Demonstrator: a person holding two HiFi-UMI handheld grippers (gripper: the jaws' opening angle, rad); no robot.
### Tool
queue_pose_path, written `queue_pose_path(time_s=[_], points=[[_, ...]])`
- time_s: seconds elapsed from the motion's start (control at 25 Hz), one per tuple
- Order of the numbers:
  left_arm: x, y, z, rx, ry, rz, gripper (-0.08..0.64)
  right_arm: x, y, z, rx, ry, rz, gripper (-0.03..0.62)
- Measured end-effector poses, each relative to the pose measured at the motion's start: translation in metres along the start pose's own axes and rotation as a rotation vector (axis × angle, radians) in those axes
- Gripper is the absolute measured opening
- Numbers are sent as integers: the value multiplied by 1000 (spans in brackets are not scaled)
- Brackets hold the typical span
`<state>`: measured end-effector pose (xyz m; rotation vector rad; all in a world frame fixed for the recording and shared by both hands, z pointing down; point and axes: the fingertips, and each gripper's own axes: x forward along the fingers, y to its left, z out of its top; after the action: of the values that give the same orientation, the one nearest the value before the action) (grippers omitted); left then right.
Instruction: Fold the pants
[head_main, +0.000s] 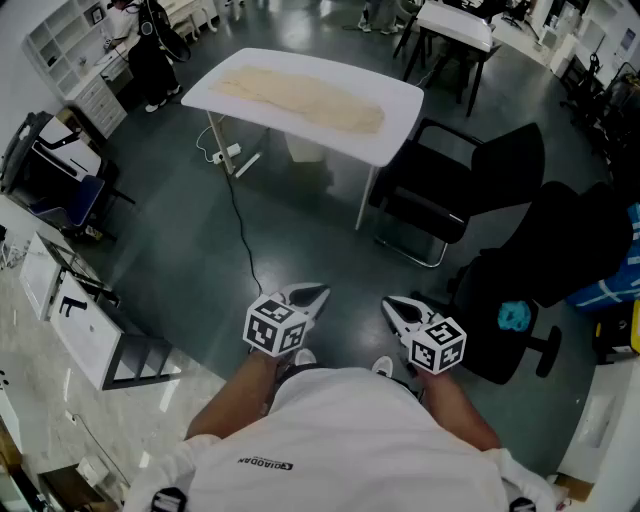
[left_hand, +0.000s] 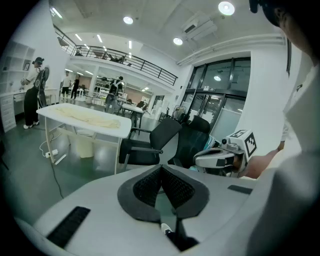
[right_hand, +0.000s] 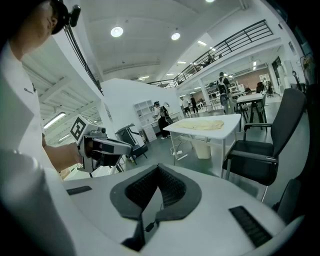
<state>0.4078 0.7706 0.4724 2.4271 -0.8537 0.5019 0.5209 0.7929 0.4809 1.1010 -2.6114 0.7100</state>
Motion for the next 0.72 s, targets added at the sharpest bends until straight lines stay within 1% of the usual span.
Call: queue_pose_path(time_s=[0.24, 0.4, 0.56, 0.64, 0.72], points=[[-2, -5, 2, 5, -9, -4, 28, -4, 3, 1, -12, -1, 0, 17], [-2, -7, 5, 17, -11, -10, 29, -4, 9, 0, -26, 10, 18, 17], [-4, -4, 8, 21, -12, -10, 29, 0, 10, 1, -34, 9, 8, 18], [-6, -1, 9, 11, -16, -8, 28, 3, 10, 0, -23, 14, 0, 18], [-8, 2, 9, -17, -27, -11, 29, 6, 10, -1, -13, 22, -4, 18]])
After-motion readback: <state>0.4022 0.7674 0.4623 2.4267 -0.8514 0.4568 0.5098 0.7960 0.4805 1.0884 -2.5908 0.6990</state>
